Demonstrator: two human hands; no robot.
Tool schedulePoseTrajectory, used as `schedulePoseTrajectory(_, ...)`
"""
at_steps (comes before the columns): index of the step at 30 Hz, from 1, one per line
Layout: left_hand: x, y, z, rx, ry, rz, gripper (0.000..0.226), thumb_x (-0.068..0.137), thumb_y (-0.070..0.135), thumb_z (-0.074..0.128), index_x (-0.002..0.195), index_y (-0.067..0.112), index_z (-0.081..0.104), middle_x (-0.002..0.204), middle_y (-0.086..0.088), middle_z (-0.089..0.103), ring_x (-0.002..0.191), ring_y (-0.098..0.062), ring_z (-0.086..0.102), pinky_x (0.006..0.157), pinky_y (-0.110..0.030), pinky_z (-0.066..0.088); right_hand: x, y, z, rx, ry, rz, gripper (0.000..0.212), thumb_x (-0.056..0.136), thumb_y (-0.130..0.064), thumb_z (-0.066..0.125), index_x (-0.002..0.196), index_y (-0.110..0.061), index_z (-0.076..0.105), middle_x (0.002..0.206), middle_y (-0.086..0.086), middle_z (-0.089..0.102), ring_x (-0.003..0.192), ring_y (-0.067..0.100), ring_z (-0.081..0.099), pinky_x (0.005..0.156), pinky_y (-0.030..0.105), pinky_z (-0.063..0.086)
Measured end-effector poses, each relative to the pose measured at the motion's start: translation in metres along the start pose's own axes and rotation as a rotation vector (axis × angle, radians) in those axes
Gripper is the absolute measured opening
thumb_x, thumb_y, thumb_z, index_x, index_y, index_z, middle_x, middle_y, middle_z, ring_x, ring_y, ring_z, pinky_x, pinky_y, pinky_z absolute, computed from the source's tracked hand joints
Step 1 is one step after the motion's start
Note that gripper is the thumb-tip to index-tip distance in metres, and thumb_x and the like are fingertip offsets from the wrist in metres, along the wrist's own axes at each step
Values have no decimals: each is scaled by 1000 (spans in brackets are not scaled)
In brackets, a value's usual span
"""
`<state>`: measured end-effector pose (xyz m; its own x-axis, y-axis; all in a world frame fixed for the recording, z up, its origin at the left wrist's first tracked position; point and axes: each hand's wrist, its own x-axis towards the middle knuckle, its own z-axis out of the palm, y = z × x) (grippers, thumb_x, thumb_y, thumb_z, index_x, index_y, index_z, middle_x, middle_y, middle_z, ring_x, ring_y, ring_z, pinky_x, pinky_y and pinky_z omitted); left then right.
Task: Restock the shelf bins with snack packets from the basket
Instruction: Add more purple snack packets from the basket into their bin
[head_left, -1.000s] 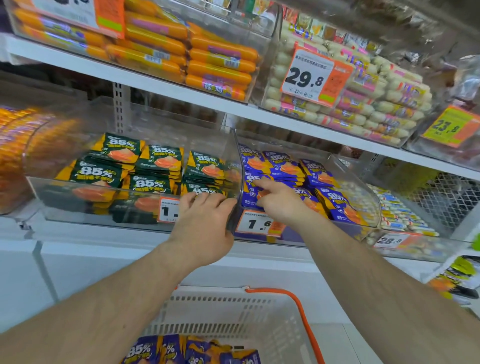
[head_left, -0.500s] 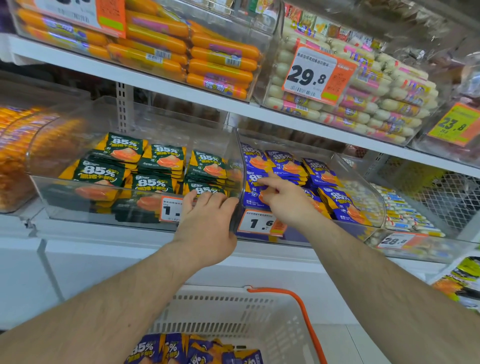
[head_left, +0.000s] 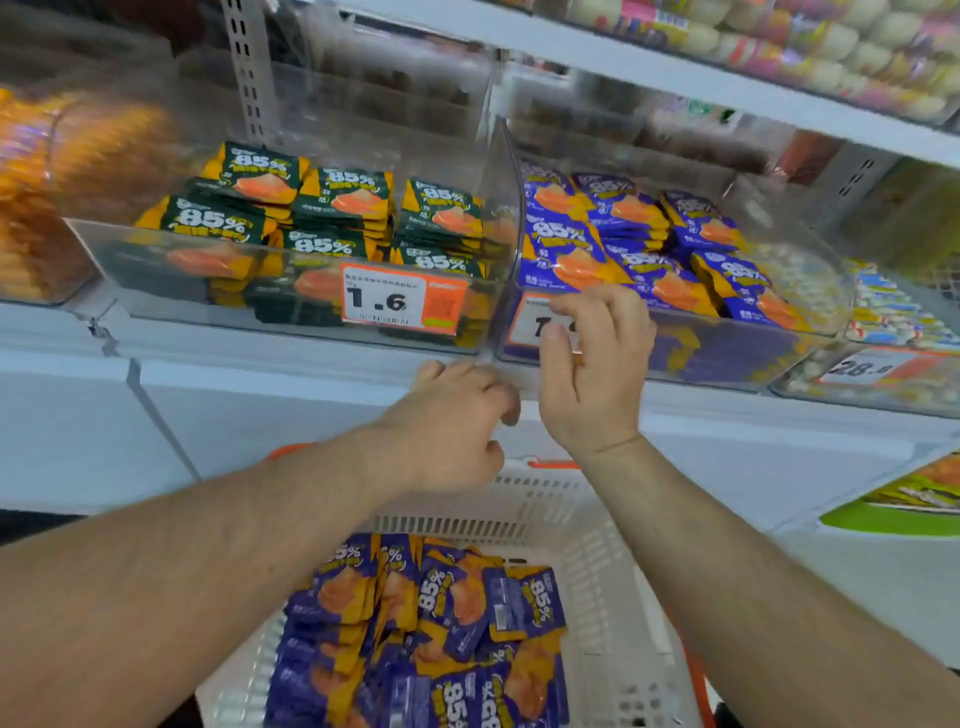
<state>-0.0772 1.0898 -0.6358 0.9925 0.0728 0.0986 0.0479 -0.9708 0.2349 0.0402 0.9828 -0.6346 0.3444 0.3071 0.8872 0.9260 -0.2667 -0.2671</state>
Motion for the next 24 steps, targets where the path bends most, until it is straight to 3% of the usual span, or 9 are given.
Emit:
schedulePoseTrajectory(2,-5,-4,10,70,-355,-1,36,94,32,52,130,28,54,131,2,51,125,-20,39,100,-36,26,-42,6,13,50,-103,150,24,91,-19,48,85,-4,66,88,11,62,85,29,54,74,39,39)
schedulePoseTrajectory(5,-10,-10,29,101,-706,-38,34,98,30,48,130,26,57,125,-1,58,100,-20,55,83,-32,43,-115,23,33,84,-542,546,26,100,-19,43,86,-6,60,81,6,58,82,26,52,69,33,34)
schedulePoseTrajectory(9,-6,-16,60,117,-825,-67,8,92,22,46,95,21,54,92,-6,56,70,-21,45,59,-31,40,-212,48,44,-15,-1163,840,31,105,-29,38,87,-11,56,69,6,56,67,29,59,61,40,45)
schedulePoseTrajectory(11,-2,-15,72,124,-850,-51,3,93,23,46,91,22,48,88,-2,49,67,-20,40,58,-30,35,-250,52,39,-69,-1257,921,38,101,-31,39,67,-15,46,58,4,46,52,24,47,51,36,37)
schedulePoseTrajectory(13,1,-13,82,110,-880,-34,8,94,21,46,89,16,50,84,-5,50,63,-20,39,58,-29,35,-276,57,28,-143,-1373,934,32,96,-32,42,68,-18,43,60,3,46,51,20,43,50,32,33)
schedulePoseTrajectory(16,4,-13,93,84,-947,-42,22,96,23,47,109,10,58,107,-10,62,83,-23,54,73,-35,47,-292,71,18,-215,-1530,940,30,91,-39,55,107,-15,62,99,7,63,86,26,61,74,41,53)
schedulePoseTrajectory(19,9,-11,96,86,-992,-72,32,98,27,48,126,15,56,121,-8,61,107,-27,60,88,-41,51,-306,81,19,-437,-1647,863,99,75,-76,59,151,-21,30,156,10,28,142,32,31,113,50,29)
schedulePoseTrajectory(21,13,-11,100,82,-1004,-66,33,98,28,47,126,15,58,122,-8,62,108,-27,61,92,-44,53,-315,78,23,-469,-1680,945,130,62,-91,56,157,-15,8,164,13,3,150,34,10,118,53,16)
schedulePoseTrajectory(24,17,-12,103,65,-1003,-71,34,98,31,47,128,18,56,124,-5,61,109,-25,60,95,-42,52,-329,73,31,-504,-1686,979,140,61,-89,59,156,-10,-6,163,17,-10,151,36,0,119,58,9)
